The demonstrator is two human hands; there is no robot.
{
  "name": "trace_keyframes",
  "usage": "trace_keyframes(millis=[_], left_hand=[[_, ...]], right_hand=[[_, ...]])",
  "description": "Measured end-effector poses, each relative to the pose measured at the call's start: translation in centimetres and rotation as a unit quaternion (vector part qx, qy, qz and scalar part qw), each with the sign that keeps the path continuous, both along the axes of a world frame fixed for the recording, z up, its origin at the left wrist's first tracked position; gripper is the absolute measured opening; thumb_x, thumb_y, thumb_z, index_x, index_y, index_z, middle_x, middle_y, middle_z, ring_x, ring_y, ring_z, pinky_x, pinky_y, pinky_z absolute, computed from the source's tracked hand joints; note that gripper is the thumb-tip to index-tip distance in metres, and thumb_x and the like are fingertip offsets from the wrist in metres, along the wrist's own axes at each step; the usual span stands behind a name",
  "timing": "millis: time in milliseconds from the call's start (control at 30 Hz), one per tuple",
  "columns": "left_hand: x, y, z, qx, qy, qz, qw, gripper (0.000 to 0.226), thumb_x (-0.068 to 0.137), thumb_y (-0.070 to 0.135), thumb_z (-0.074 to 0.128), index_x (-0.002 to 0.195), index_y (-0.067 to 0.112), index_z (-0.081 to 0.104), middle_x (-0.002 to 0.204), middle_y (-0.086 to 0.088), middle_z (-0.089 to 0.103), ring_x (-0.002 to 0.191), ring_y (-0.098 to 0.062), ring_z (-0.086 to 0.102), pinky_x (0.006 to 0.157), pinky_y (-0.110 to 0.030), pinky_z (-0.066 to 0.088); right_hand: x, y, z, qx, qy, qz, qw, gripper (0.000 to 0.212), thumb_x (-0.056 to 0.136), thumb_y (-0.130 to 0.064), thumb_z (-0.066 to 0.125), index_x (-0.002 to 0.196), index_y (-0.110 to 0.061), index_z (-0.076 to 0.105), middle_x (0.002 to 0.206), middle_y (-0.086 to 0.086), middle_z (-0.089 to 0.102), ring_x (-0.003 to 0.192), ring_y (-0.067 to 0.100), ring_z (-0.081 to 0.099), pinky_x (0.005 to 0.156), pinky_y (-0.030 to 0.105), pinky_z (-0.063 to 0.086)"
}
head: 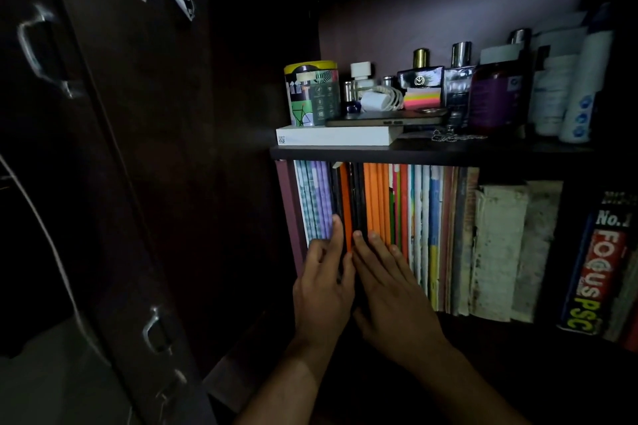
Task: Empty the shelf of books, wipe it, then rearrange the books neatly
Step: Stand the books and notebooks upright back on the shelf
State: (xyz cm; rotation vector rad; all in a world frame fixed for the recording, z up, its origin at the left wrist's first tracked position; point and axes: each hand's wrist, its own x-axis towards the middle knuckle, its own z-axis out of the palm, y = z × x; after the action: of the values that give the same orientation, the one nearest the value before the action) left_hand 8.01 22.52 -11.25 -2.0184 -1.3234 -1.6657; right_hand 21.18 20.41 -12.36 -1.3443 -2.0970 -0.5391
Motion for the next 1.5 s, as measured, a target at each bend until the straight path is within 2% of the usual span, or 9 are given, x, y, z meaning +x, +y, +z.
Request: trace_keyframes(millis=[200,400,633,733,933,1033,1133,1267,1500], left_hand=[[0.6,-0.3,0.7,-0.034,0.013,0.004,0.999,0.068,0.099,0.044,0.046,0.155,0.055,0.011,0.100,0.013,0.046,0.075,0.002,0.050,0.060,-0.019,0.048],[1.3,0.9,0.6,-0.045,0.001,0.011,0.999,0.060,0.102,0.050,0.036,0.153,0.060,0.005,0.094,0.007,0.046,0.073,-0.008,0.052,0.058,-0.027,0.047],[0.9,1.5,0.9,-0.160,-0.002,-0.032,0.987,0.054,0.104,0.054,0.028,0.141,0.074,-0.007,0.124,0.008,0.057,0.109,-0.013,0.058,0.083,-0.025,0.040],[0.8,0.9,1.9,-0.240,0.020,-0.026,0.970,0.055,0.106,0.056,0.024,0.133,0.078,-0.019,0.117,0.003,0.064,0.106,-0.021,0.063,0.080,-0.031,0.038],[0.9,1.2,0.7,-0.124,0.032,-0.006,0.992,0.063,0.107,0.042,0.041,0.151,0.059,-0.001,0.125,0.008,0.052,0.097,-0.016,0.061,0.072,-0.028,0.044],[0.9,1.7,0.3,-0.105,0.000,-0.020,0.994,0.060,0.103,0.048,0.039,0.148,0.066,0.004,0.123,0.009,0.051,0.099,-0.011,0.058,0.075,-0.025,0.045],[0.8,1.7,0.4,-0.112,-0.003,-0.043,0.993,0.056,0.099,0.055,0.026,0.141,0.075,-0.005,0.124,0.008,0.050,0.104,-0.010,0.059,0.084,-0.031,0.053],[0.9,0.8,1.6,-0.240,0.067,-0.045,0.967,0.071,0.107,0.048,0.031,0.131,0.073,-0.031,0.149,0.004,0.040,0.124,-0.024,0.055,0.102,-0.042,0.046],[0.6,-0.2,2.0,-0.254,0.055,-0.040,0.965,0.073,0.106,0.048,0.035,0.142,0.064,-0.027,0.110,-0.001,0.069,0.097,-0.024,0.068,0.079,-0.032,0.047]], right_hand=[[-0.1,0.0,-0.1,0.023,-0.005,-0.003,1.000,0.077,0.093,-0.046,0.051,0.156,-0.009,0.030,0.167,0.008,0.017,0.156,0.024,0.008,0.119,0.045,0.016],[0.1,0.1,0.0,0.035,-0.012,-0.003,0.999,0.081,0.089,-0.047,0.054,0.155,-0.005,0.031,0.165,0.010,0.024,0.154,0.026,0.015,0.119,0.045,0.018],[0.0,0.0,0.3,-0.005,-0.001,-0.003,1.000,0.082,0.089,-0.048,0.049,0.157,-0.008,0.027,0.167,0.006,0.018,0.156,0.020,0.008,0.122,0.041,0.010],[0.1,-0.2,0.6,-0.031,0.015,0.009,0.999,0.080,0.092,-0.047,0.048,0.159,-0.011,0.023,0.168,0.002,0.015,0.156,0.016,0.000,0.123,0.039,0.006],[0.3,-0.1,0.7,-0.041,0.029,0.025,0.998,0.075,0.094,-0.045,0.047,0.159,-0.017,0.023,0.169,-0.004,0.009,0.155,0.012,-0.003,0.124,0.038,0.004],[0.0,0.0,0.6,-0.028,0.030,0.019,0.999,0.077,0.092,-0.041,0.053,0.159,-0.015,0.024,0.168,-0.001,0.013,0.156,0.014,0.001,0.123,0.039,0.007],[-0.5,-0.1,0.5,0.000,0.000,0.000,1.000,0.079,0.088,-0.042,0.053,0.156,-0.009,0.029,0.166,0.006,0.020,0.155,0.022,0.009,0.121,0.043,0.013],[-0.4,-1.0,0.7,0.015,-0.030,-0.014,0.999,0.077,0.088,-0.043,0.045,0.155,-0.007,0.032,0.165,0.009,0.025,0.154,0.026,0.013,0.119,0.047,0.016],[3.0,0.8,4.4,0.068,-0.268,-0.046,0.960,0.073,0.090,-0.039,0.042,0.154,-0.004,0.034,0.163,0.016,0.025,0.154,0.034,0.013,0.123,0.055,0.006]])
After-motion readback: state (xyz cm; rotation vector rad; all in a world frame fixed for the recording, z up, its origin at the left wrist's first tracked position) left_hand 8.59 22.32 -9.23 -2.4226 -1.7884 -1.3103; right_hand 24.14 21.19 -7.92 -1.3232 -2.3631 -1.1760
